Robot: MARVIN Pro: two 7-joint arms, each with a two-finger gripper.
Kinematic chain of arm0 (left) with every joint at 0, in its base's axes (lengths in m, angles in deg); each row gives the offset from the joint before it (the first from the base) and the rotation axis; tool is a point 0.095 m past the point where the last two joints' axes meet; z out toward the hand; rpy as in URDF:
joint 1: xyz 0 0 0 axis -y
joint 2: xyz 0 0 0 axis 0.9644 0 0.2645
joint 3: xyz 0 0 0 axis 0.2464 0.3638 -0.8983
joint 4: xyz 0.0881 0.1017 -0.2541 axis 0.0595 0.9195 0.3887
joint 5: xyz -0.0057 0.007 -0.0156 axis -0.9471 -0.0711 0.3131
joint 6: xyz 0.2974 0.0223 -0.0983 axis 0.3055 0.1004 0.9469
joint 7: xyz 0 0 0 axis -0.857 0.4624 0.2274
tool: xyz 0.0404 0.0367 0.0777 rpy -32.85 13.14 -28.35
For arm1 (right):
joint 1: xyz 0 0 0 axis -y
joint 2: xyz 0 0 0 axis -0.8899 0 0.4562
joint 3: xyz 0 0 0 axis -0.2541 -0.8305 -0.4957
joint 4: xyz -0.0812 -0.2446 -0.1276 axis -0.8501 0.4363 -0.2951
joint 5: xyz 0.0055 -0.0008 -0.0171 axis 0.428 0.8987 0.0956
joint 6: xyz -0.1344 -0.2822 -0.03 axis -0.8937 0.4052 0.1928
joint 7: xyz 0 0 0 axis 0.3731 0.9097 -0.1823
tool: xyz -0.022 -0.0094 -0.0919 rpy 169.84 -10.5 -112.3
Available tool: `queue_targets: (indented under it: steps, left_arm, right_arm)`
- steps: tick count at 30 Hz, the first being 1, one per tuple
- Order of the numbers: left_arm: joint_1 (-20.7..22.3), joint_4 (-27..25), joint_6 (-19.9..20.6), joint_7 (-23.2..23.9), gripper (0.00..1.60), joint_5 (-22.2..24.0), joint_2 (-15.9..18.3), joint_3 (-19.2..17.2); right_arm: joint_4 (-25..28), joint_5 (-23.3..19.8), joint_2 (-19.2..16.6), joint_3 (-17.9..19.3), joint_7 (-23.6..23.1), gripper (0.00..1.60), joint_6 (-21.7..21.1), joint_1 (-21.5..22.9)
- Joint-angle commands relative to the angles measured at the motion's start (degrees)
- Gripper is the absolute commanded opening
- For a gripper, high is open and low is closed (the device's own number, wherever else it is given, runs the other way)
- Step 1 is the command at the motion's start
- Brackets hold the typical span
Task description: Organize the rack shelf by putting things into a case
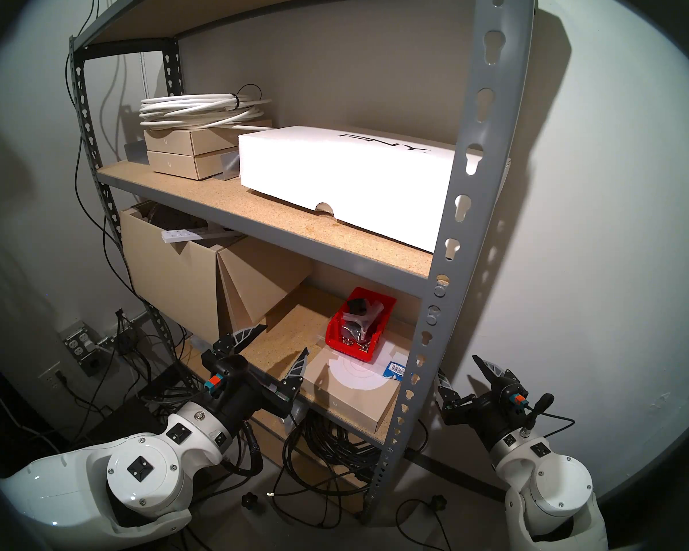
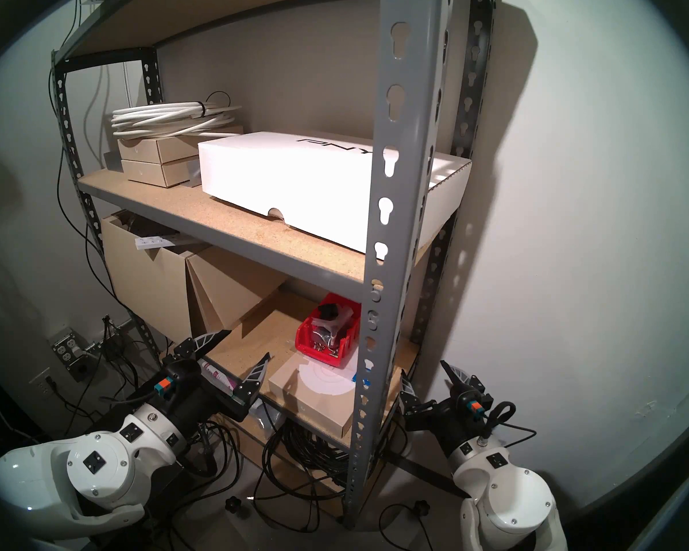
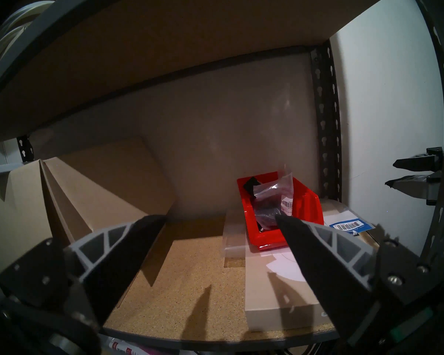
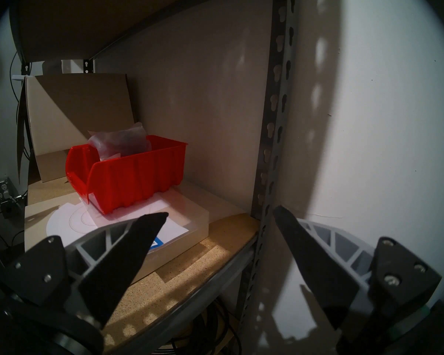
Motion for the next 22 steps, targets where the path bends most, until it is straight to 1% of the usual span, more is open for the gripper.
queue_targets:
  steps: [1,22]
  left_arm:
    - [0.33,-0.98,-0.94,0.12,1.6,-0.25,0.15,-0.49]
    - [0.51,-0.96,-1.13,-0.04,1.6,-0.14,0.41,-0.26]
  right_arm:
    - [1.45,0.14,-0.1,0.12,0.09,1.6,0.54,0.27]
    - [1.46,0.18,-0.05,0.14,0.04,1.6,0.54,0.27]
